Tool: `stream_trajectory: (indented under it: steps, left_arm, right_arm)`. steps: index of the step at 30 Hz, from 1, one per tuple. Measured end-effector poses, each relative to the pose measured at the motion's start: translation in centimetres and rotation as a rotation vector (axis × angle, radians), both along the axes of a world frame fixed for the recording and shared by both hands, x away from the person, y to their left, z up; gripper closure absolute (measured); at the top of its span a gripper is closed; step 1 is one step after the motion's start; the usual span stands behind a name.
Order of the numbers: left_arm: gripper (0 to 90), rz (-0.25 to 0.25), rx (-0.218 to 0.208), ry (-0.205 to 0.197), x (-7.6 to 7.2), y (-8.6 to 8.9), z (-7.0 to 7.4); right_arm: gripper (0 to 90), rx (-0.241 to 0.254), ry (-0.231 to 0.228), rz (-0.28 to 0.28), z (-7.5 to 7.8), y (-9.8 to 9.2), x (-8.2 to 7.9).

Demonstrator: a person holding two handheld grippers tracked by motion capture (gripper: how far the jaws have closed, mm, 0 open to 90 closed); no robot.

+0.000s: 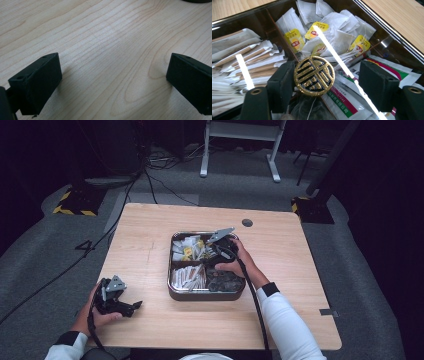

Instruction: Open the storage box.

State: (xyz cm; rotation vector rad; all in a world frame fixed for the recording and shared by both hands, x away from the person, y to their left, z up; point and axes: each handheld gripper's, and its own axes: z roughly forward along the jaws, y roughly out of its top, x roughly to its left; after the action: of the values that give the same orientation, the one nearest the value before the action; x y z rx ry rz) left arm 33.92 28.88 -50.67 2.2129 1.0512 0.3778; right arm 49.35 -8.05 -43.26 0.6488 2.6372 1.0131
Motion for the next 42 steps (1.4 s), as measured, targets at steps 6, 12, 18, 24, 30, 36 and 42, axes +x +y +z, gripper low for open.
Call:
stream_trajectory:
  steps: [6,12,18,24,30,36,42]
  left_arm:
    - [0.4,0.0,0.0,0.0,0.0,0.0,0.0]
    - [0.4,0.0,0.0,0.0,0.0,0.0,0.0]
    - [0.4,0.0,0.0,0.0,0.0,0.0,0.0]
    - [0.4,0.002,0.0,0.0,0.0,0.0,0.0]
    - [0.4,0.002,0.0,0.0,0.0,0.0,0.0]
    - [0.4,0.006,0.003,-0.001,-0.1,0.0,0.0]
    - [0.4,0.007,0.005,-0.002,-0.1,0.0,0.0]
  right_arm:
    - [30.5,0.041,0.023,-0.017,-0.4,0.0,0.4]
    - [38.6,0.057,0.03,-0.012,-0.5,0.2,0.3]
    - [58.9,0.068,0.035,0.014,-0.3,0.4,-0.4]
    - [59.5,0.067,0.028,0.008,-0.3,0.4,-0.6]
    - [59.6,0.099,0.026,-0.005,-0.4,0.1,-0.8]
    - [59.6,0.11,0.009,-0.013,-0.2,0.0,-1.0]
    - [59.7,0.13,-0.004,-0.011,0.5,-0.3,-1.2]
